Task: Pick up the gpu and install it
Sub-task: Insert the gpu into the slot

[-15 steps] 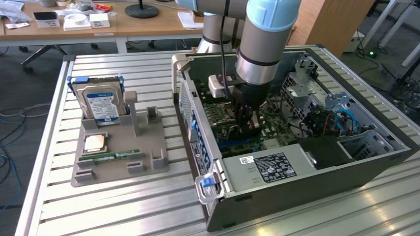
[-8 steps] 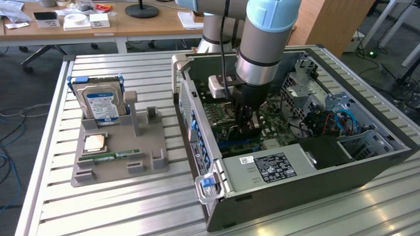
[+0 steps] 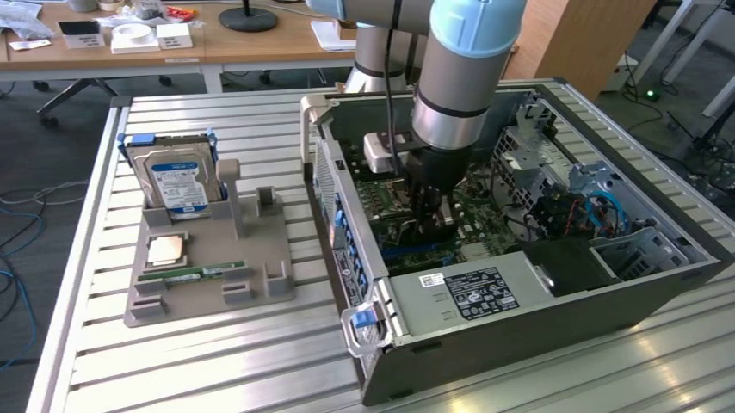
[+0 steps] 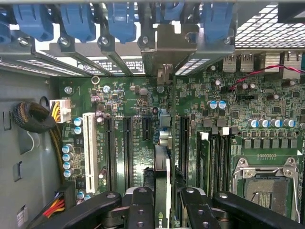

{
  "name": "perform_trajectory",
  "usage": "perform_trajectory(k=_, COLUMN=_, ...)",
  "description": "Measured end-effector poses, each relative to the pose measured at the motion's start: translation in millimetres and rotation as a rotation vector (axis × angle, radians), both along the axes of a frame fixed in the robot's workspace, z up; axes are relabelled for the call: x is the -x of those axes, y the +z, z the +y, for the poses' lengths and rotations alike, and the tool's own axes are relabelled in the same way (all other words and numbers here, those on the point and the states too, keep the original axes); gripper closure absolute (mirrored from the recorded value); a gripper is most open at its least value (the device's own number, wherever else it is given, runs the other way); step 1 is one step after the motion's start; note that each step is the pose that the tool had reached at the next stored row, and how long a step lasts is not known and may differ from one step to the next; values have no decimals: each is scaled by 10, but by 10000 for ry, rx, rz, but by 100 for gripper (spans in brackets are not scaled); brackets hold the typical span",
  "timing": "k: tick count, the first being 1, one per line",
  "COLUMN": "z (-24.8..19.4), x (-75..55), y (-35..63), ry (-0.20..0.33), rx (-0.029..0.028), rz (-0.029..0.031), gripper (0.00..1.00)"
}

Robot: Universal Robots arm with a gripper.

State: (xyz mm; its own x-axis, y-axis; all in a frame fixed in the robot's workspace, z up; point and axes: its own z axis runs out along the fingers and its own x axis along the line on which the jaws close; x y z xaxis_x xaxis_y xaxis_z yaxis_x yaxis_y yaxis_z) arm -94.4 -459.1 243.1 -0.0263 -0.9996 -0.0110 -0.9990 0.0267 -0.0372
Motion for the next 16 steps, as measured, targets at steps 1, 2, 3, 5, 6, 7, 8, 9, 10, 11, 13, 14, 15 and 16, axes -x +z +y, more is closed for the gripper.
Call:
perform_trajectory(k=1, z=0, x=3, y=-4, ry=2, rx=-1, rz=-9, gripper=74)
perform_trajectory(k=2, z=-1, x=7, y=-7, ry=7, rx=0, rz=-18, gripper=74)
perform_trajectory(k=3, z=-1, x=7, y=-9, ry=11, rx=0, rz=-20, gripper=74)
perform_trajectory(k=5, z=0, x=7, y=-12, ry=13, rx=0, rz=-23, gripper=74)
perform_trajectory(k=6, z=0, x=8, y=-17, ry=13, rx=-1, rz=-25, gripper=74)
perform_trajectory(k=7, z=0, x=8, y=-17, ry=12, rx=0, rz=-25, gripper=74)
perform_trajectory(k=8, z=0, x=9, y=-17, ry=12, rx=0, rz=-24, gripper=74)
perform_trajectory(k=9, z=0, x=8, y=-17, ry=12, rx=1, rz=-24, gripper=74)
perform_trajectory(k=10, z=0, x=8, y=-19, ry=12, rx=0, rz=-24, gripper=74)
perform_trajectory(k=11, z=0, x=9, y=-24, ry=13, rx=0, rz=-25, gripper=74)
perform_trajectory(k=13, z=-1, x=12, y=-32, ry=13, rx=4, rz=-24, gripper=74)
perform_trajectory(k=14, z=-1, x=13, y=-32, ry=13, rx=4, rz=-23, gripper=74)
perform_trajectory(k=15, z=-1, x=13, y=-33, ry=14, rx=3, rz=-23, gripper=74)
perform_trajectory(k=16, z=-1, x=13, y=-34, ry=13, rx=1, rz=-24, gripper=74)
